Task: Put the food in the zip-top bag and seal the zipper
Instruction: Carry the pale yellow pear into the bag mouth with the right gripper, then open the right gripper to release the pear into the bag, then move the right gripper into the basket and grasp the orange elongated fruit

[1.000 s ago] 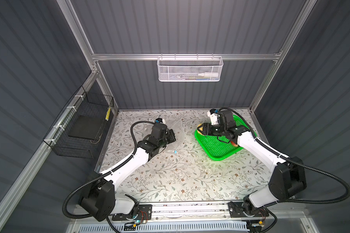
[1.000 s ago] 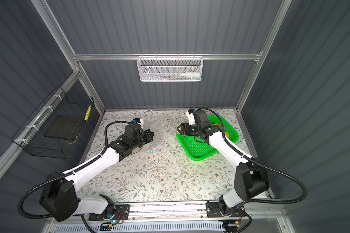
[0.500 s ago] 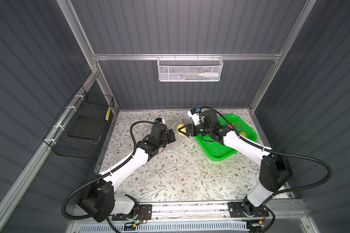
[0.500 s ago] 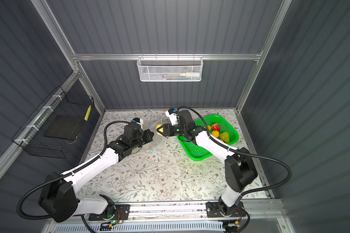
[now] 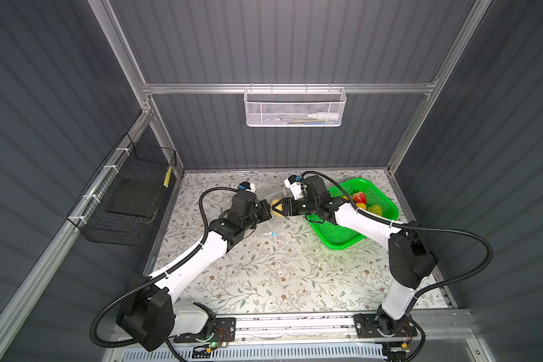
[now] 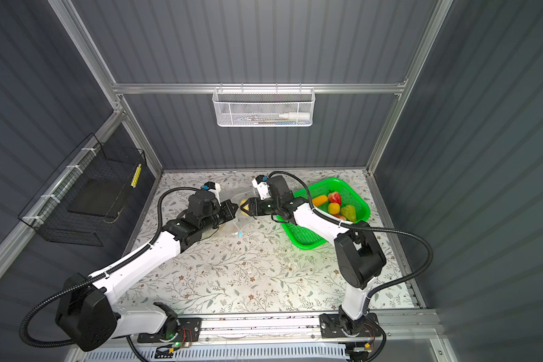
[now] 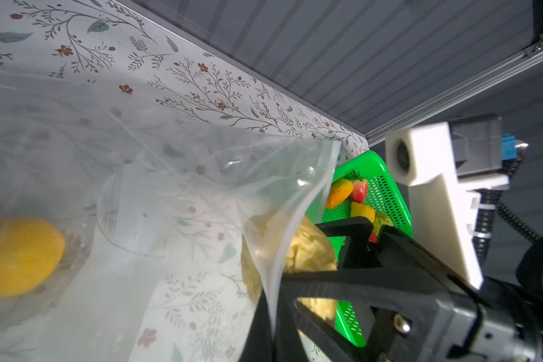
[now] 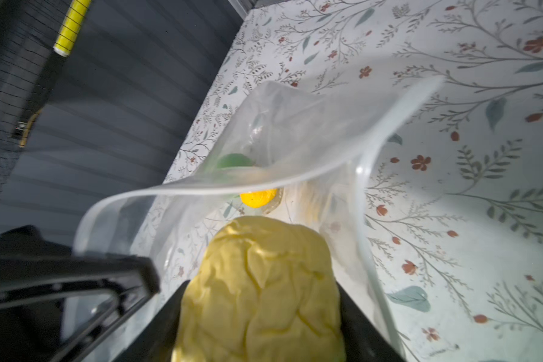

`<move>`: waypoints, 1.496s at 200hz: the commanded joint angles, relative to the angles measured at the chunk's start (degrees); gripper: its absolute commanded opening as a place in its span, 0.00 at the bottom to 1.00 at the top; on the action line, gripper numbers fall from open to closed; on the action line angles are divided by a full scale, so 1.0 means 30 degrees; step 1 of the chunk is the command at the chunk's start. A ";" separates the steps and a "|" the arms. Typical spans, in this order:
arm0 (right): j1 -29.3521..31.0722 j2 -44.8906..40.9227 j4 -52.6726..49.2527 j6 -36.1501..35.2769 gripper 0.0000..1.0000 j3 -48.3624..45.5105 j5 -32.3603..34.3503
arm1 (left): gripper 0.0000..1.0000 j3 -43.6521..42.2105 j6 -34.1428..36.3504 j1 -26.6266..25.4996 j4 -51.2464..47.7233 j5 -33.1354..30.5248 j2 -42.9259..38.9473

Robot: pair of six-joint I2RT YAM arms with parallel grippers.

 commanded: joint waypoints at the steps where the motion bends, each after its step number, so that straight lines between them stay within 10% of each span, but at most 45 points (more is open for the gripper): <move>1: 0.0487 0.0302 -0.2198 -0.1160 0.62 0.1080 0.2992 | 0.00 0.0263 -0.0036 -0.0077 -0.0116 0.0266 -0.0478; 80: 0.1117 0.0444 -0.3675 -0.2234 0.84 0.1942 0.4289 | 0.00 0.0224 -0.0182 -0.0077 -0.0027 0.0209 -0.0185; 189: -0.2380 -0.5045 -0.2028 -0.0124 0.85 -0.0658 0.2906 | 0.00 0.0030 -0.0154 -0.0077 0.0031 0.0091 -0.0110; 299: -0.8076 -0.5678 -0.5510 0.2517 0.85 -0.2938 0.9710 | 0.00 -0.0057 -0.0198 -0.0077 0.0228 0.0182 0.0099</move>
